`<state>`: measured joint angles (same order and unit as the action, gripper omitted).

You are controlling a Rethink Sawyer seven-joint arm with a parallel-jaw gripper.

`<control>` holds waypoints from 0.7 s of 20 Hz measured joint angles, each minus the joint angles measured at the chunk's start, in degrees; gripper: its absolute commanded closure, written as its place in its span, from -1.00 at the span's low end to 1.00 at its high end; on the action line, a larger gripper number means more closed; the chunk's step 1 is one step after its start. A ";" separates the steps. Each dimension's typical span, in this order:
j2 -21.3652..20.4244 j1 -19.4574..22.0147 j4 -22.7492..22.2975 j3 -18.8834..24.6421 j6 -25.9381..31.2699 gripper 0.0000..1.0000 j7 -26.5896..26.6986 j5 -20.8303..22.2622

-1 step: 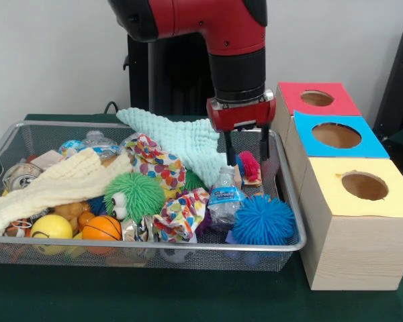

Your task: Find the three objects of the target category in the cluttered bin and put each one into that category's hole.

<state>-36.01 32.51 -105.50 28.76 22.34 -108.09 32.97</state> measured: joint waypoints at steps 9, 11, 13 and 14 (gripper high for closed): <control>0.74 2.58 1.38 0.20 0.00 -1.00 0.00 0.01; 0.75 2.89 1.43 0.20 0.00 -1.00 0.00 0.01; 0.74 3.33 1.45 0.22 0.00 -1.00 0.00 0.01; 0.75 3.43 1.46 0.24 0.00 -1.00 0.00 0.01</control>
<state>-35.26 35.94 -104.04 29.00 22.35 -108.09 32.97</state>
